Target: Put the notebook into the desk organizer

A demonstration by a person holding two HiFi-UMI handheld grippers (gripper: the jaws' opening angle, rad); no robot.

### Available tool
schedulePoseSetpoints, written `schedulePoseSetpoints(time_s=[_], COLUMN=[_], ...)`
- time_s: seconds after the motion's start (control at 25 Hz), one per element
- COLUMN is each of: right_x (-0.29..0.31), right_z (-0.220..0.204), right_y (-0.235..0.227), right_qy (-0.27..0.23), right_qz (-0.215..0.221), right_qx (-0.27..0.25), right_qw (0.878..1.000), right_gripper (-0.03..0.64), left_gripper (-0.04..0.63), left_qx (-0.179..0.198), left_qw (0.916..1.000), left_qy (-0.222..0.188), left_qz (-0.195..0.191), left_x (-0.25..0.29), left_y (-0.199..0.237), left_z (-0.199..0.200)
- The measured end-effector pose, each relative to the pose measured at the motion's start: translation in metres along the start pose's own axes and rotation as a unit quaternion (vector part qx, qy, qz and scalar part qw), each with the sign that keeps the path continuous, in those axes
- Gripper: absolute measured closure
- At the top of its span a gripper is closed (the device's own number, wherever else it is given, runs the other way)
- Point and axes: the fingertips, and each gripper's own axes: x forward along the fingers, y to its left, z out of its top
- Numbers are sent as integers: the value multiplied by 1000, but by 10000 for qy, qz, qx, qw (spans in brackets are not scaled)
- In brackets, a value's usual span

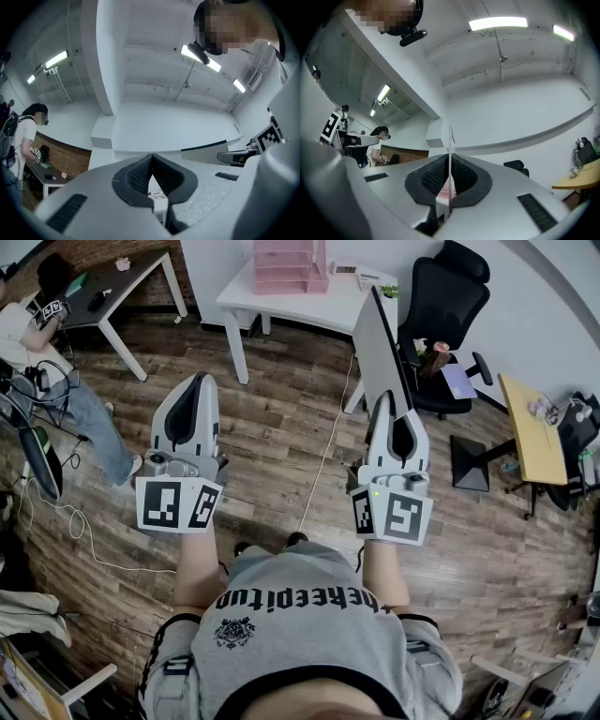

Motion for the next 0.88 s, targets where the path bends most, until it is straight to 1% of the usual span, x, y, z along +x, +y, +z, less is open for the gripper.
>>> schedulePoseSetpoints(time_s=[0.32, 0.52, 0.76, 0.88], right_x=[6, 7, 9, 13], right_z=[-3, -5, -11, -16], right_y=[-11, -21, -27, -27], right_qy=[5, -7, 1, 10], right_qz=[-22, -29, 195, 215], right_qx=[40, 51, 90, 135], right_qw=[10000, 10000, 9998, 9997], right_gripper=[607, 607, 607, 607], left_gripper=[592, 592, 592, 592], left_qx=[-9, -3, 3, 0], left_qw=[10000, 10000, 10000, 10000], left_qy=[29, -26, -30, 7], left_qz=[-30, -36, 7, 45], left_x=[13, 19, 20, 19], left_y=[-7, -16, -26, -25], left_z=[-3, -4, -9, -14])
